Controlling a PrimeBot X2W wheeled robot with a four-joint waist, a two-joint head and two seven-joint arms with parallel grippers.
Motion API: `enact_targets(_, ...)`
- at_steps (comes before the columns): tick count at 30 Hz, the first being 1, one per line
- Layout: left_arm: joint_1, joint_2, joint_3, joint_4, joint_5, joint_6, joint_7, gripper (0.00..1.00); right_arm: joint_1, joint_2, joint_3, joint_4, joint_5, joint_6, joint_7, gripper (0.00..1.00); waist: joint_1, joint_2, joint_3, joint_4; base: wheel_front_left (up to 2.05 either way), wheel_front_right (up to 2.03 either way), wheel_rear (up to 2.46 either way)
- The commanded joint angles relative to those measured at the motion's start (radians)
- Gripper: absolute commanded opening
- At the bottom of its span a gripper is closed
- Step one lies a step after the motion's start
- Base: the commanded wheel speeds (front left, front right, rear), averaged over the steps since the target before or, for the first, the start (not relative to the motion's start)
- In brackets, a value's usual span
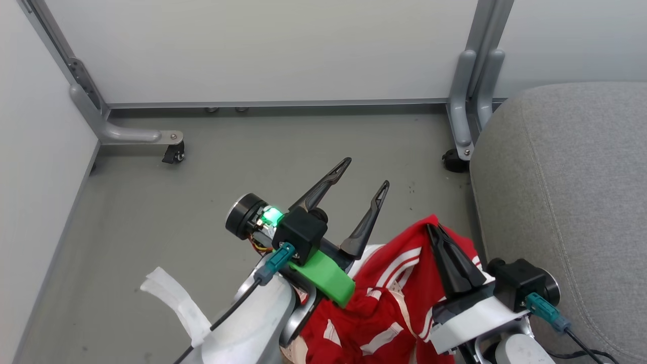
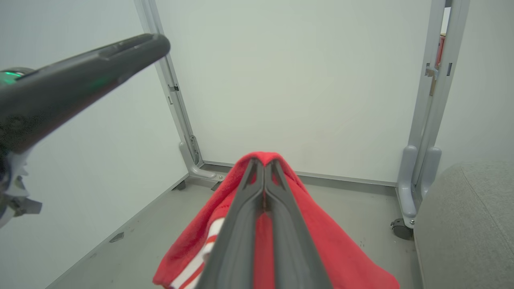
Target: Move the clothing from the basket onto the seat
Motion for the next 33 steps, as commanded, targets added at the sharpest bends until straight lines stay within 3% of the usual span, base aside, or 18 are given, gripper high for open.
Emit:
enact_targets(1,0.015,0.004,0.004,0.003,0.007,0.005,0.0,1.0,0.013,0.0,-0.002,-0.005,0.004,0.0,0.0,0.0,0.0,0.0,-0.001,0.0,0.0,0.0,0.0)
enact_targets(8,0.036,0.006,0.017,0.005,0.021,0.005,0.0,1.0,0.006,-0.006,0.001,-0.006,0.007,0.0,0.0,0.0,0.0,0.0,-0.001,-0.017,0.0,0.0,0.0)
enact_targets(16,0.093,0.031,0.036,-0.016,0.042,0.008,0.0,1.0,-0.002,-0.006,-0.018,-0.042,0.007,0.0,0.0,0.0,0.0,0.0,0.01,-0.093,0.0,0.0,0.0)
enact_targets(24,0.185,0.06,0.1,-0.074,0.036,0.007,0.0,1.0,-0.003,0.001,-0.058,-0.124,-0.002,0.0,0.0,0.0,0.0,0.0,0.065,-0.226,0.0,0.0,0.0)
enact_targets(33,0.307,0.101,0.182,-0.228,0.052,-0.047,0.0,1.0,0.023,0.01,-0.121,-0.216,-0.028,0.0,0.0,0.0,0.0,0.0,0.163,-0.398,0.0,0.0,0.0)
